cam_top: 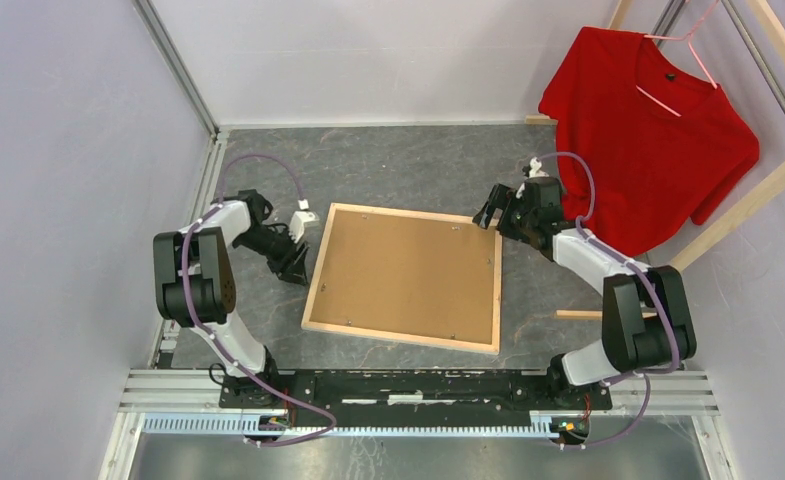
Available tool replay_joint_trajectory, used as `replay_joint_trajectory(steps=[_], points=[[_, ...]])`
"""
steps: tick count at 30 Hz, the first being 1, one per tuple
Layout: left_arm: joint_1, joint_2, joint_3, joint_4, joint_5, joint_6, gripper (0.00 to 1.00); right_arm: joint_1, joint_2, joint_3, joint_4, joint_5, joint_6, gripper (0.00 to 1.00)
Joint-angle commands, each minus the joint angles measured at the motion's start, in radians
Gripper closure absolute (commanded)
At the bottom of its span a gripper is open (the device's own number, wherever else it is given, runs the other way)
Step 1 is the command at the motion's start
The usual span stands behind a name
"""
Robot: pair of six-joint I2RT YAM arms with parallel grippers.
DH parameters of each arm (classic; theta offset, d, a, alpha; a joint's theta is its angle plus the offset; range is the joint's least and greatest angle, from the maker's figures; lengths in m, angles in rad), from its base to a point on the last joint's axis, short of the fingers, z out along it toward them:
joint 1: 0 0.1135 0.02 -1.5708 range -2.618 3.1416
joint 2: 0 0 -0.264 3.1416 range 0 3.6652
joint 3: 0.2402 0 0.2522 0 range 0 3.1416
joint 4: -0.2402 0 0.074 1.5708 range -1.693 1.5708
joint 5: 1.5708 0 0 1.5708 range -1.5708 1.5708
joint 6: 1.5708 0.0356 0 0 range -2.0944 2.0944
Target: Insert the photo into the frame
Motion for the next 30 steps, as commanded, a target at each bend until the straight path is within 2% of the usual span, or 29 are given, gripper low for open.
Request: replay_joint_trajectory(steps=[1,2,5,11,17,23,28,30], points=[[0.059,0.007,0.115,-0.137,0.15,0.063,0.38,0.017,-0.096,0.026,0.028,0.076,-0.021,0.08],[0.06,0.012,0.123,-0.162,0.18,0.075,0.29,0.032,-0.115,0.014,0.03,0.086,-0.021,0.09],[0.055,0.031,0.118,-0.184,0.24,0.093,0.26,0.102,-0.156,-0.035,0.07,0.089,0.001,0.14],[0.046,0.157,0.145,-0.123,0.221,0.015,0.44,0.401,-0.113,-0.084,0.265,0.069,0.098,0.27],[0.045,0.188,0.152,-0.073,0.206,-0.031,0.52,0.631,0.077,-0.002,0.392,0.084,0.17,0.31],[0.043,0.204,0.151,-0.061,0.186,-0.046,0.67,0.764,0.31,0.165,0.475,0.041,0.221,0.4],[0.035,0.197,0.133,-0.026,0.146,-0.071,0.74,0.82,0.465,0.265,0.546,0.004,0.236,0.58],[0.036,0.194,0.126,-0.014,0.135,-0.077,0.75,0.832,0.501,0.303,0.531,0.003,0.233,0.61]])
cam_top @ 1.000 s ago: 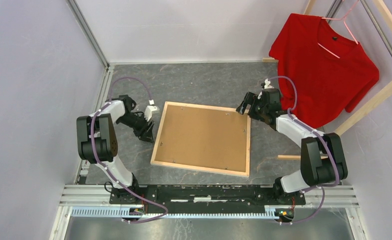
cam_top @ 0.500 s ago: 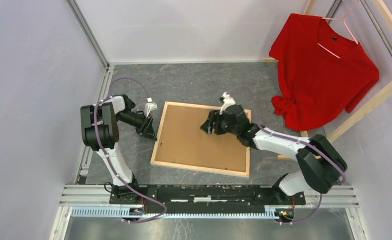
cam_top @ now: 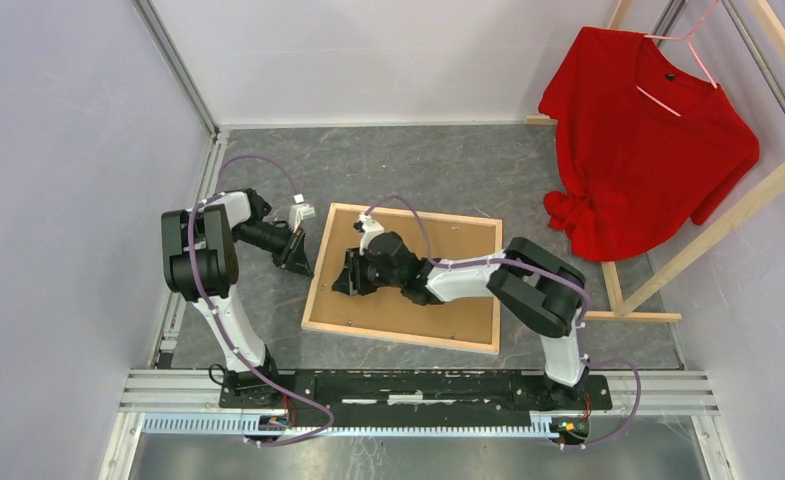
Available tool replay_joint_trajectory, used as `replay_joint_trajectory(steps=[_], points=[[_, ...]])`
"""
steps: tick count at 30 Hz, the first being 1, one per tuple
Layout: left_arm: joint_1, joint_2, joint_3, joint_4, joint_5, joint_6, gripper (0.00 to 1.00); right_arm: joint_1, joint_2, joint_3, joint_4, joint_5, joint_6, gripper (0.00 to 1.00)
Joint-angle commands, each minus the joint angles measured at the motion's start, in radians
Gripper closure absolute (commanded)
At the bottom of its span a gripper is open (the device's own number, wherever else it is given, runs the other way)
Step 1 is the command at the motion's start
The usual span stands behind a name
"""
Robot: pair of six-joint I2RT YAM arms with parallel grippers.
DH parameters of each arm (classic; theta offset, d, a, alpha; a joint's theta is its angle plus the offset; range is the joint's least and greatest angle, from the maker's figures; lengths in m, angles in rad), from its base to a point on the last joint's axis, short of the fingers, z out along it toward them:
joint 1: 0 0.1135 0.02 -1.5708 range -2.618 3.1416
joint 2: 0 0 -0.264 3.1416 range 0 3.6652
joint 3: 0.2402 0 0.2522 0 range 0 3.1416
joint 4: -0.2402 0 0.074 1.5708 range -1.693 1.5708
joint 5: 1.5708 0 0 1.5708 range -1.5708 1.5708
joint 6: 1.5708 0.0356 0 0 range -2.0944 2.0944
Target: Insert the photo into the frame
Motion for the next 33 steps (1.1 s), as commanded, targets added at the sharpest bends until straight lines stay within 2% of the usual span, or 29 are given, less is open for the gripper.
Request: replay_joint_trajectory(steps=[1,33], points=[[-0.009,-0.011,-0.004,0.069,-0.047,-0.046,0.75,0.023,0.078,0.096,0.066,-0.022,0.014,0.62],[-0.017,-0.026,-0.004,0.073,-0.06,-0.052,0.8,0.041,0.239,0.259,-0.04,-0.062,0.023,0.67]])
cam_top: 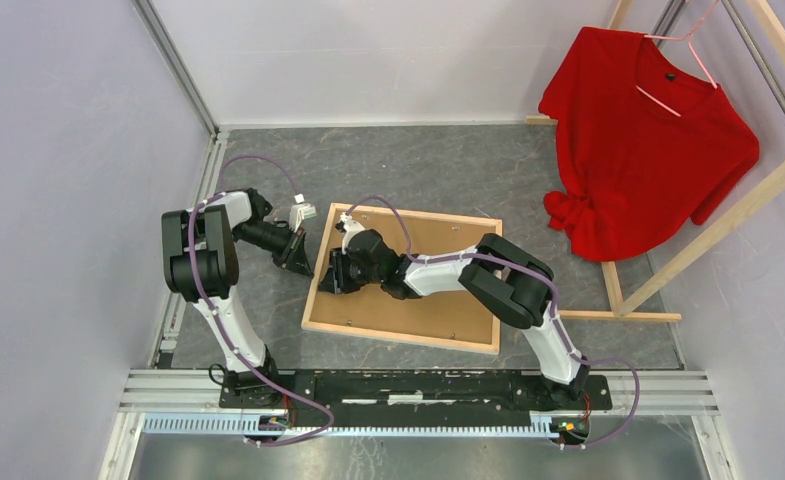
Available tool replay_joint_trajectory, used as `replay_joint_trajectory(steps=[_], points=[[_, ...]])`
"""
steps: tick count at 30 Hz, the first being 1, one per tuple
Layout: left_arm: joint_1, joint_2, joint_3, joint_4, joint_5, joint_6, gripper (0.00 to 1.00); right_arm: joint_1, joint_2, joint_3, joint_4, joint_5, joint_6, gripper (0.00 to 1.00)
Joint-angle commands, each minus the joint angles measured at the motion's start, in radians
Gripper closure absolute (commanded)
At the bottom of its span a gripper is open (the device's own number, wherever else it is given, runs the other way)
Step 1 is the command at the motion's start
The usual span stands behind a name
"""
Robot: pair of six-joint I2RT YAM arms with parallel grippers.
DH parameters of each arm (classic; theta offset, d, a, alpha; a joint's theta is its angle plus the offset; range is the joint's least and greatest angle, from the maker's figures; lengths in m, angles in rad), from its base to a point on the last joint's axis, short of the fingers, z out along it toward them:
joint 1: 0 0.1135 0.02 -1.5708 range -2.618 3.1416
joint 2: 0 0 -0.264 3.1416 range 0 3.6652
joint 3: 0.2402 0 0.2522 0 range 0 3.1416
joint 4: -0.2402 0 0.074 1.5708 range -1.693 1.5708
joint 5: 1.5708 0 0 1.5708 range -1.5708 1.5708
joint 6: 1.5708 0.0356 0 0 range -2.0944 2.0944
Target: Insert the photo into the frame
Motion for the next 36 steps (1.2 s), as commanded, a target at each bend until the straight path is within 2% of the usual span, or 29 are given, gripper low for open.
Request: replay_joint_trajectory(steps=[1,36], points=[[-0.006,-0.02,-0.003,0.068,-0.044,-0.007,0.8,0.006,0.024,0.038,-0.011,-0.007,0.003,0.67],[-0.013,-0.029,-0.019,0.067,-0.047,0.014,0.83,-0.001,0.099,0.093,0.011,-0.023,0.036,0.72]])
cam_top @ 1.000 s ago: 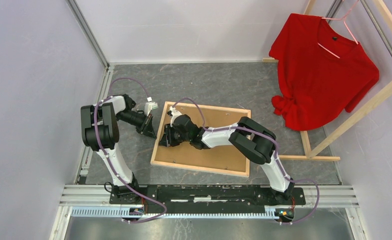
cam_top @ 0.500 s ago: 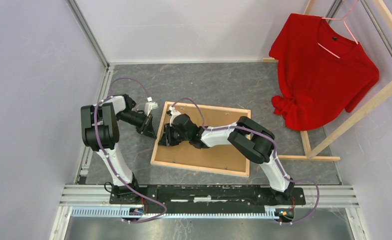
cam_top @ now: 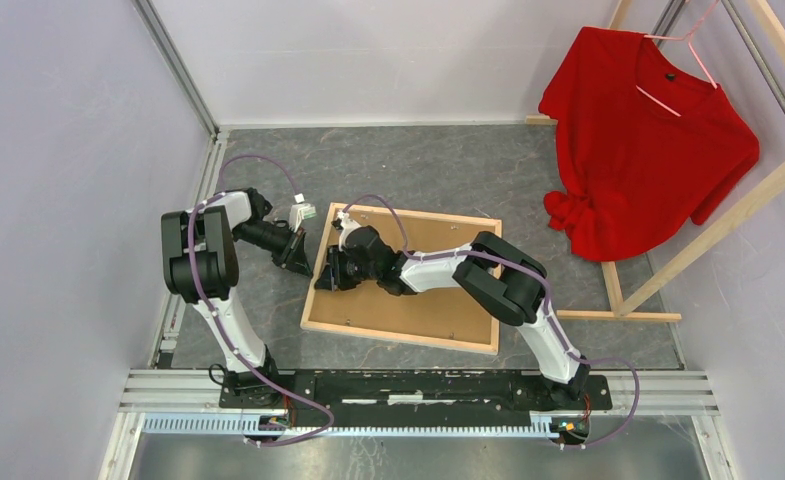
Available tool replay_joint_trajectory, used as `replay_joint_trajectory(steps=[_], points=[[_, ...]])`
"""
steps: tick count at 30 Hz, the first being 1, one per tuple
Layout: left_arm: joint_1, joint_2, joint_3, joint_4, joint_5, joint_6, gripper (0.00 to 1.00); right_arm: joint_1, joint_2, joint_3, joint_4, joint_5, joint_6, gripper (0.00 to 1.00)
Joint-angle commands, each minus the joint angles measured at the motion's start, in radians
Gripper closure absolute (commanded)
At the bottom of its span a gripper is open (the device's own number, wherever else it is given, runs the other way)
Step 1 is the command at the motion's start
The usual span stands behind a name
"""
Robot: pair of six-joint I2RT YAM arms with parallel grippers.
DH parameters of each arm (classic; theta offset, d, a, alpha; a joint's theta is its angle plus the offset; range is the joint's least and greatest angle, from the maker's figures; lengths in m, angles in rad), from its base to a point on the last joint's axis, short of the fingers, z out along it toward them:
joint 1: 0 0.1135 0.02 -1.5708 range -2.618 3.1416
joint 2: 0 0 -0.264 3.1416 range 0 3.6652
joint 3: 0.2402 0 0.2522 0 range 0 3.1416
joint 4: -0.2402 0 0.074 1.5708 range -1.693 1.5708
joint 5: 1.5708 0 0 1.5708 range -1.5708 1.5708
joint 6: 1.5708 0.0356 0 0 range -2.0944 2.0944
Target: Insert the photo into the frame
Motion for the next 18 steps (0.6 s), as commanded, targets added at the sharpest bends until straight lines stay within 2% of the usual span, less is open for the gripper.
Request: replay_joint_trajectory(steps=[1,10,13,18], points=[[-0.011,-0.023,-0.018,0.065,-0.04,0.016,0.83,0.007,0.05,0.032,0.018,0.012,0.008,0.72],[-0.011,-0.027,-0.021,0.064,-0.05,0.015,0.83,-0.001,0.009,0.012,0.065,-0.013,0.012,0.7],[-0.01,-0.027,-0.005,0.049,-0.064,0.02,0.83,-0.033,-0.086,-0.067,0.132,-0.044,0.022,0.63],[0.001,-0.031,0.039,0.007,-0.085,0.04,0.83,-0.142,-0.321,-0.251,0.175,-0.045,-0.007,0.46]])
